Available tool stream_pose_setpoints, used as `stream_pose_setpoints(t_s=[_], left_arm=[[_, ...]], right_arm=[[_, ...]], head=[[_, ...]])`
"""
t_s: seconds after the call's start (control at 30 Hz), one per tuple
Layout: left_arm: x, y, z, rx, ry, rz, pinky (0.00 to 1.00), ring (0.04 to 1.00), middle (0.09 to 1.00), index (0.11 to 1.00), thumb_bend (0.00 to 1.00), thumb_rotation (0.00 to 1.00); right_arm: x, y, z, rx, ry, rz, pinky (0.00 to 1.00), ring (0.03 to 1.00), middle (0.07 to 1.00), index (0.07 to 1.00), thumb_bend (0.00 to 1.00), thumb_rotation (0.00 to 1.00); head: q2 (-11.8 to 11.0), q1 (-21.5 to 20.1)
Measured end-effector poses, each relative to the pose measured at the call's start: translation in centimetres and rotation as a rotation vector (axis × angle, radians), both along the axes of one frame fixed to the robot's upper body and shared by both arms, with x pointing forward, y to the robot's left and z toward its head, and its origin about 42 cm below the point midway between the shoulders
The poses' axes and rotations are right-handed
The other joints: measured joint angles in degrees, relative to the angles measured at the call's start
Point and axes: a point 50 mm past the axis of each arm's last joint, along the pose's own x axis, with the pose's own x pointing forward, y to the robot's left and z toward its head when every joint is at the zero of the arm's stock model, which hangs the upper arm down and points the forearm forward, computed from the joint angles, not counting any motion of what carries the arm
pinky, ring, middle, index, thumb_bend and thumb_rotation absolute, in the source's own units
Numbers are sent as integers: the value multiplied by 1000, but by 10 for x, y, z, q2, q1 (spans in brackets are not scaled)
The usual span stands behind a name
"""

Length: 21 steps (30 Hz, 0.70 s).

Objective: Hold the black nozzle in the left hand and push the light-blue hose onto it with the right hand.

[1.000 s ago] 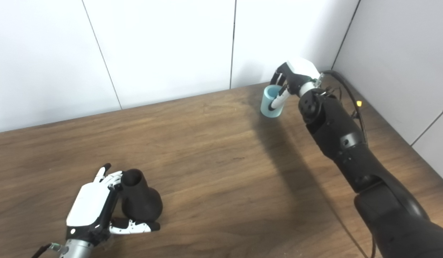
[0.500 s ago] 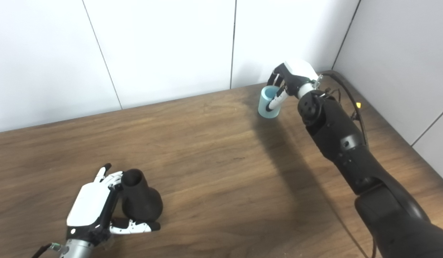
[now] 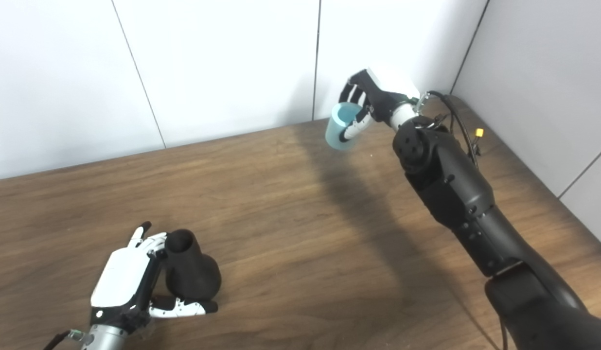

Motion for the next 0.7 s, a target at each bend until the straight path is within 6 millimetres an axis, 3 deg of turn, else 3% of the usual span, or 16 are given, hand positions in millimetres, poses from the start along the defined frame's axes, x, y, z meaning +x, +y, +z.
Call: stream_pose_setpoints(t_s=[0.27, 0.5, 0.7], left_arm=[[-1, -2, 0, 14, -11, 0, 1000, 818, 738, 483, 524, 51], [-2, -6, 1, 12, -10, 13, 1000, 821, 739, 483, 524, 50], [-5, -14, 1, 3, -8, 15, 1000, 830, 746, 483, 524, 51]], right_arm=[[-25, 33, 29, -6, -21, 131, 338, 376, 501, 531, 513, 0], [-36, 60, 36, 38, 16, 240, 324, 385, 500, 517, 516, 0], [-50, 67, 72, 50, -22, 344, 334, 397, 497, 522, 517, 0]], head=[[0, 18], [5, 47], [11, 91]])
